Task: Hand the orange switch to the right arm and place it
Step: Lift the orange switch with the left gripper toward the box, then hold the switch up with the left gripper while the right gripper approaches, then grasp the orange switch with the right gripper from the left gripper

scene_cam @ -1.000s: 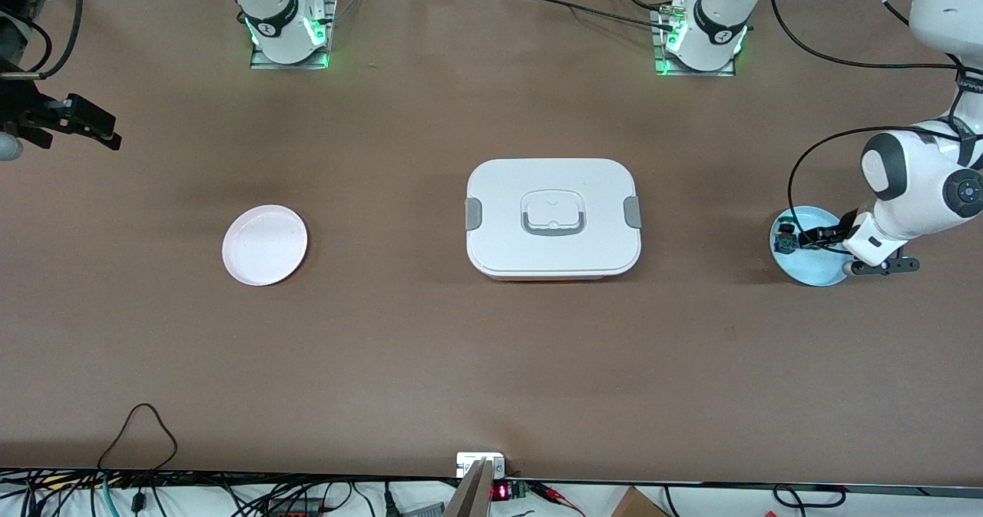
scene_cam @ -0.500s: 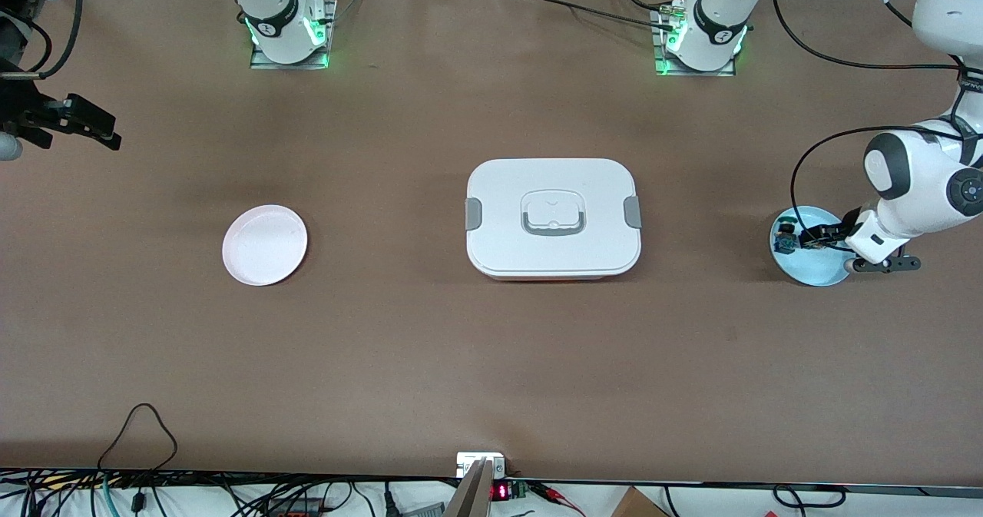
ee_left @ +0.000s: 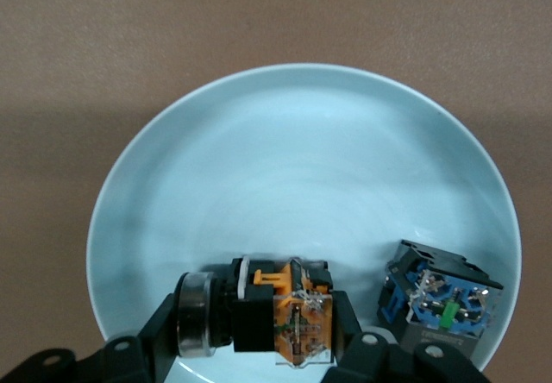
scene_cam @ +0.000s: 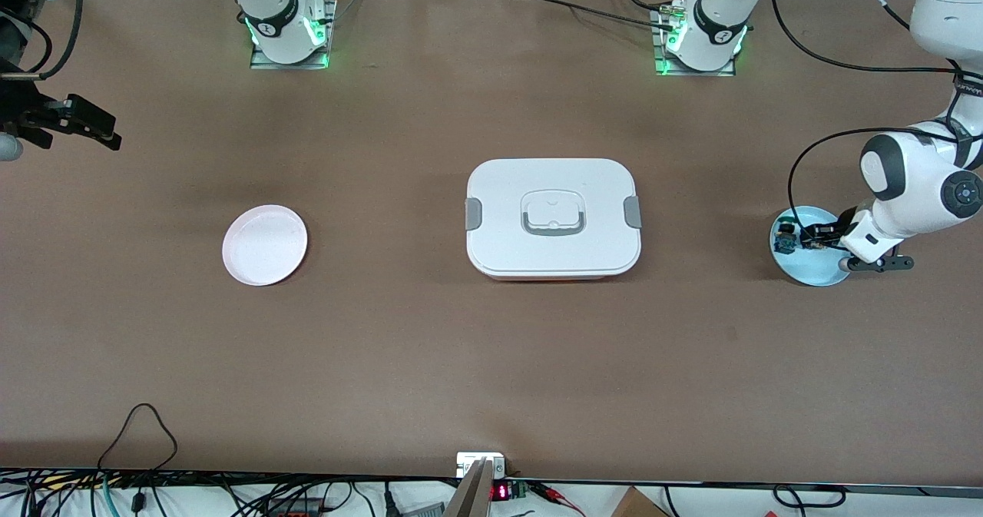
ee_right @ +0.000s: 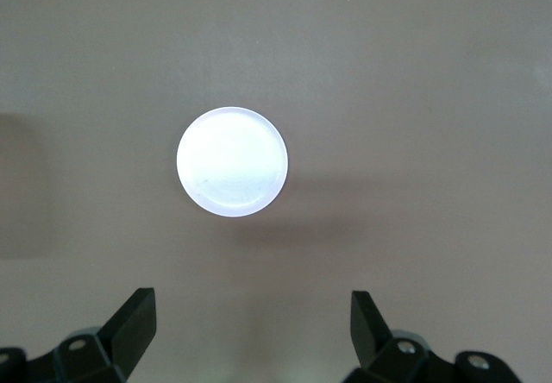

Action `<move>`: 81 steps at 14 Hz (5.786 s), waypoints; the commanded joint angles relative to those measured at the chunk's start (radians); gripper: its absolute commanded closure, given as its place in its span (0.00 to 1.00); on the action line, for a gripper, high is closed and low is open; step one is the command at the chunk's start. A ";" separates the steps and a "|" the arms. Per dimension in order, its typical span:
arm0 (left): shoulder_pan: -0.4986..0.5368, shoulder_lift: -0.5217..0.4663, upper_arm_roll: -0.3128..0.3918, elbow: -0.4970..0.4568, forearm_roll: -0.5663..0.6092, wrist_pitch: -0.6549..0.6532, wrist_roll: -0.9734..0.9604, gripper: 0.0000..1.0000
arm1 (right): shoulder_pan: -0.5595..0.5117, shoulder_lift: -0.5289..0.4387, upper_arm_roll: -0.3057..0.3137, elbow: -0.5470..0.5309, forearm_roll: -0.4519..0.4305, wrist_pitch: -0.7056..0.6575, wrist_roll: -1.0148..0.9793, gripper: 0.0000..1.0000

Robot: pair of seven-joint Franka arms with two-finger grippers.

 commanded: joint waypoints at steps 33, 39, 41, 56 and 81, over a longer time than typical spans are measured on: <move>-0.225 -0.022 -0.826 0.345 -1.791 -0.039 1.849 0.77 | 0.157 0.102 0.003 -0.201 1.103 0.012 -0.025 0.00; -0.296 -0.030 -0.829 0.347 -1.906 0.031 1.905 0.77 | 0.224 0.198 0.005 -0.201 1.333 0.004 -0.146 0.00; -0.299 -0.028 -0.829 0.347 -1.907 0.031 1.905 0.77 | 0.243 0.213 0.004 -0.199 1.408 0.016 -0.144 0.00; -0.351 -0.028 -0.829 0.344 -1.944 0.094 1.904 0.77 | 0.332 0.253 0.003 -0.234 1.548 0.157 -0.146 0.00; -0.344 -0.039 -0.829 0.349 -1.938 0.094 1.905 0.00 | 0.335 0.233 0.003 -0.267 1.586 0.131 -0.161 0.99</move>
